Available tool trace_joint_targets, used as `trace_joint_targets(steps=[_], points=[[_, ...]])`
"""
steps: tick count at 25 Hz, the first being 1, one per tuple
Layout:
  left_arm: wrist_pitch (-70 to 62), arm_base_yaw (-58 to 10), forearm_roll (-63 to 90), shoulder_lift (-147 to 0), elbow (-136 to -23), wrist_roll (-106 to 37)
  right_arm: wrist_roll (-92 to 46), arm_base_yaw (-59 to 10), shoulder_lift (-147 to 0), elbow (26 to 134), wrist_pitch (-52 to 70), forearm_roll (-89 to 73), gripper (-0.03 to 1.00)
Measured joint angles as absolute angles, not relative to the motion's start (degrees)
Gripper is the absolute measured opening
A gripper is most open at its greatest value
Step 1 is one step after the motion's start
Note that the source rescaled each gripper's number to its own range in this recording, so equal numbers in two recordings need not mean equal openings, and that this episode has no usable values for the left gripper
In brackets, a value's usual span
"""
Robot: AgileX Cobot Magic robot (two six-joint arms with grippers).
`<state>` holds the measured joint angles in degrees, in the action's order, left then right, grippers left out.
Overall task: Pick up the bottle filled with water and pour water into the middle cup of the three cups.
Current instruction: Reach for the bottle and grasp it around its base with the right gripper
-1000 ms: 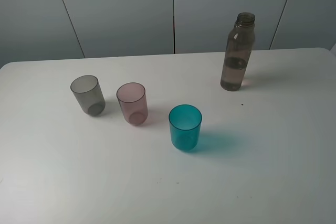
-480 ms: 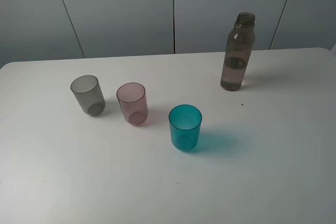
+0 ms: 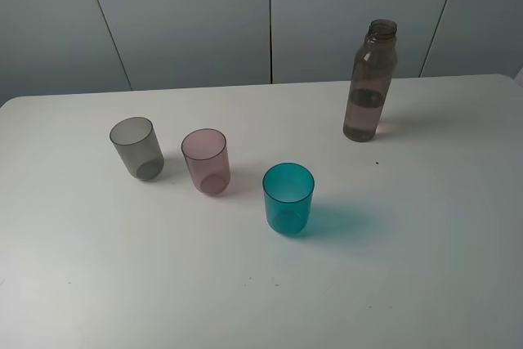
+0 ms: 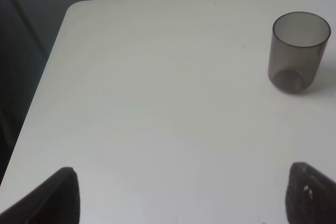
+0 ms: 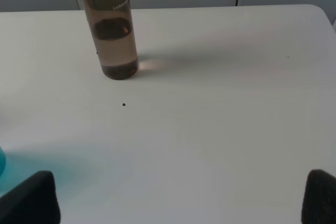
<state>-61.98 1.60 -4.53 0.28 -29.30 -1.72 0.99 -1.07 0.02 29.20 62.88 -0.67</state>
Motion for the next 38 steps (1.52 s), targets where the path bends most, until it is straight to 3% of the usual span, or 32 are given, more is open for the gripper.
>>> trace_joint_targets(steps=[23,31,38], points=[[-62.0,1.6,-4.5,0.3,-29.3,-1.7,1.1,-1.1,-0.9,29.9,61.1,-5.6,1.0],[-62.0,1.6,-4.5,0.3,-29.3,-1.7,0.5,-1.1,-22.3,38.3,57.6,-5.0,1.0],[-62.0,1.6,-4.5,0.3,-29.3,-1.7,-3.0,-1.1,-38.7,40.9,42.7,-5.0,1.0]])
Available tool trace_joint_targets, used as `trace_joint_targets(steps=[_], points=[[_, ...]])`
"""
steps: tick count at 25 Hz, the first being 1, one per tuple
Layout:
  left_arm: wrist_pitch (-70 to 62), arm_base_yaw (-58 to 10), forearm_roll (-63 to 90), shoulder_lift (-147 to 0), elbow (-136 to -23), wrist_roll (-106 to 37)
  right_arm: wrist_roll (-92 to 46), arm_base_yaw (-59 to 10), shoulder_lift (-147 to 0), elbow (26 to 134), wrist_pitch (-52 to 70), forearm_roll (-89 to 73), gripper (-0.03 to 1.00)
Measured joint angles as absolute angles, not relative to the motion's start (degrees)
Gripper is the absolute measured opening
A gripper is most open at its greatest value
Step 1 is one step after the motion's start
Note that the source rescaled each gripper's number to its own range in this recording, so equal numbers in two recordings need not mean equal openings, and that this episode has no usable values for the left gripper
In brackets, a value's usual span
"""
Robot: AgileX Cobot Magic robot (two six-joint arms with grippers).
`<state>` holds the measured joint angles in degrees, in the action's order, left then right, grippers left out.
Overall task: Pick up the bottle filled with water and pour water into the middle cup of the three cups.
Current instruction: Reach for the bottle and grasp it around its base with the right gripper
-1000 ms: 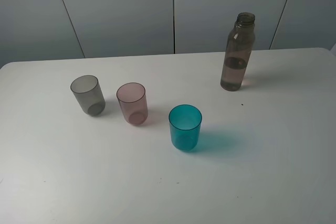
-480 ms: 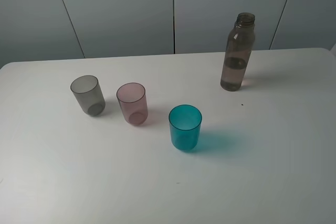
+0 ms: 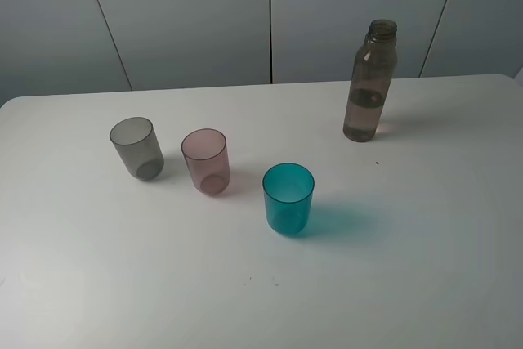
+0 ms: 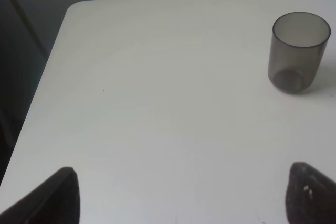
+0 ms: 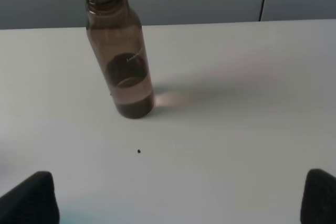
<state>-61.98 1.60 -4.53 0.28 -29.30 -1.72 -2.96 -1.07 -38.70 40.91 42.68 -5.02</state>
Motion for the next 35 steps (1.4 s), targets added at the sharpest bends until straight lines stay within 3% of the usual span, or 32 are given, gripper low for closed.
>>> trace_joint_targets(steps=[5,13,21,31,35], points=[[-62.0,1.6,-4.5,0.3,-29.3,-1.7,-5.0,-2.4,-48.6,40.0,32.4,-4.3,1.0],[-62.0,1.6,-4.5,0.3,-29.3,-1.7,-12.7,-13.9,-62.0,38.2,20.9,-7.3,1.0],[-62.0,1.6,-4.5,0.3,-29.3,-1.7,-13.6,-14.2,-73.6,30.7,-0.8,-11.3,1.0],[-62.0,1.6,-4.5,0.3,-29.3,-1.7,-13.0,-14.2,-87.4,28.8,-11.4,-9.6,1.0],[-62.0,1.6,-4.5,0.3,-29.3,-1.7,-6.8,-14.2,-92.5,28.8,-19.5,-2.7,1.0]])
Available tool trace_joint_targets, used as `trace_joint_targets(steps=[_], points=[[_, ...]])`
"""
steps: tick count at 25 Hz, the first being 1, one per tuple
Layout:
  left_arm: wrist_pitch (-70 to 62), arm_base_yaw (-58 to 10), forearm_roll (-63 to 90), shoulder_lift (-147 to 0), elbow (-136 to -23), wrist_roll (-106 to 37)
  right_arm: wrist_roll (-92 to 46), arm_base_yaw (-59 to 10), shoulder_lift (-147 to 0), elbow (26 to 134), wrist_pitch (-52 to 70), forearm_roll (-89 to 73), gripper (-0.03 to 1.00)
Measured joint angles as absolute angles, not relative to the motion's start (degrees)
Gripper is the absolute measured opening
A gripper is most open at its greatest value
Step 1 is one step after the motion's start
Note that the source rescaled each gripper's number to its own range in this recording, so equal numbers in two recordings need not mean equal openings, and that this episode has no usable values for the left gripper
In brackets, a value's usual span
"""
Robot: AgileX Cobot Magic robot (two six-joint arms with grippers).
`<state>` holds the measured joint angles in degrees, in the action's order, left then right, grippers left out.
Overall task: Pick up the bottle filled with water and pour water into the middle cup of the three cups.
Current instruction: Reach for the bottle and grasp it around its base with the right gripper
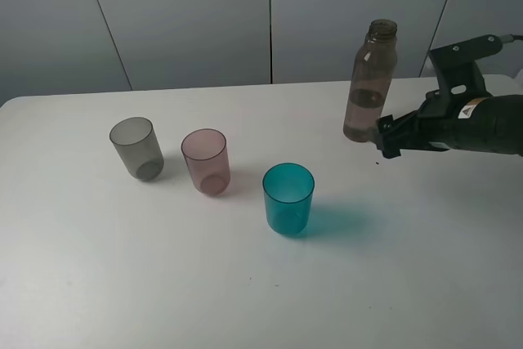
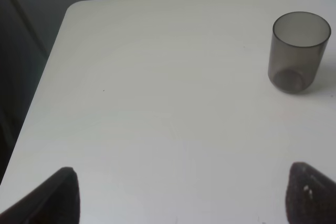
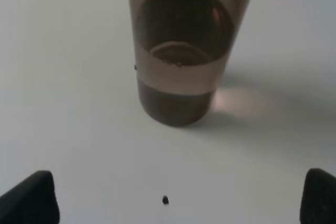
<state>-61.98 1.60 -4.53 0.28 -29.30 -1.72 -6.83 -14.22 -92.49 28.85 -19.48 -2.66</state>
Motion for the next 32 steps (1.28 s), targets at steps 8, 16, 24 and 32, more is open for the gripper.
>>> trace_joint_targets(steps=[8,16,24,32], points=[[-62.0,1.6,-4.5,0.3,-29.3,-1.7,0.6,-14.2,-103.6,29.0,-42.0,2.9,1.0],[-62.0,1.6,-4.5,0.3,-29.3,-1.7,0.9,-14.2,-110.6,32.8,-44.4,-2.4,1.0],[-62.0,1.6,-4.5,0.3,-29.3,-1.9,0.9,-14.2,-114.4,37.1,-46.7,-2.8,1.0],[-62.0,1.6,-4.5,0.3,-29.3,-1.9,1.0,-14.2,-117.9,38.3,-54.2,-2.7,1.0]])
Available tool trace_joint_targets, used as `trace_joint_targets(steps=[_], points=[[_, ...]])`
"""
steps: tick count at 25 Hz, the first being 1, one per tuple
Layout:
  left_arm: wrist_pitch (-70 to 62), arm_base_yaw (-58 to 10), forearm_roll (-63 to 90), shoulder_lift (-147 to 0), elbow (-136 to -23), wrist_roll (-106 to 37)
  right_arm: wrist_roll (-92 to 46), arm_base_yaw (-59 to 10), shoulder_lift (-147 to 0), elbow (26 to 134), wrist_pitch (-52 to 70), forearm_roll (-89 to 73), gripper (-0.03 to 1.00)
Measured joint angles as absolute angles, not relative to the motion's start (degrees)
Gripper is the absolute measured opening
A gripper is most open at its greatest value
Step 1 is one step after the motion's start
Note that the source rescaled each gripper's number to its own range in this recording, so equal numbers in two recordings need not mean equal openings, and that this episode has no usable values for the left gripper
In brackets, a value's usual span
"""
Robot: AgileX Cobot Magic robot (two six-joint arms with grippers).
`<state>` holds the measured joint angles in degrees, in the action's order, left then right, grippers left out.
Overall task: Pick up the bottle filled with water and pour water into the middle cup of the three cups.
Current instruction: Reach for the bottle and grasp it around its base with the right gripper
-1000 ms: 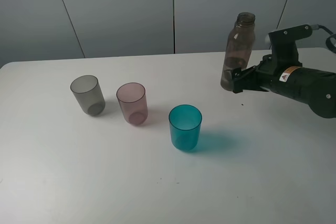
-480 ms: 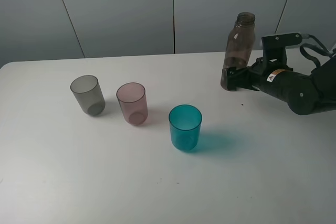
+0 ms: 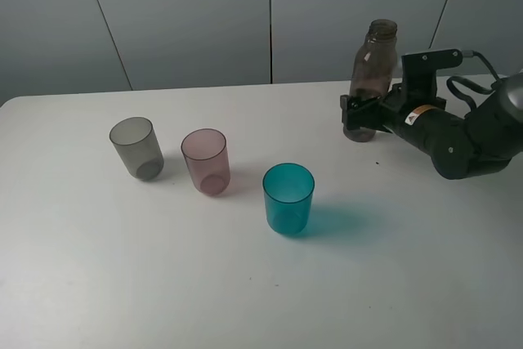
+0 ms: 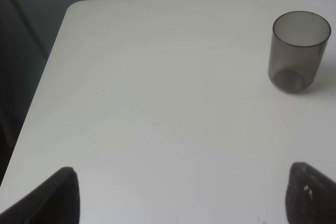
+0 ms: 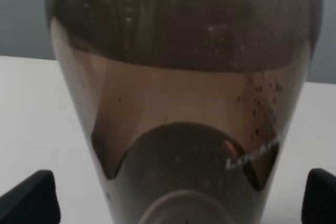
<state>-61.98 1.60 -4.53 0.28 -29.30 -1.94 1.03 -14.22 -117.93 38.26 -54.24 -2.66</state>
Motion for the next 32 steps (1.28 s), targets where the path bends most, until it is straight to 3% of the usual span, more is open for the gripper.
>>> trace_joint_targets(steps=[32], points=[[-62.0,1.6,-4.5,0.3,-29.3,-1.9,5.1,-14.2,-124.5,44.9,-61.7,-3.6,1.0]])
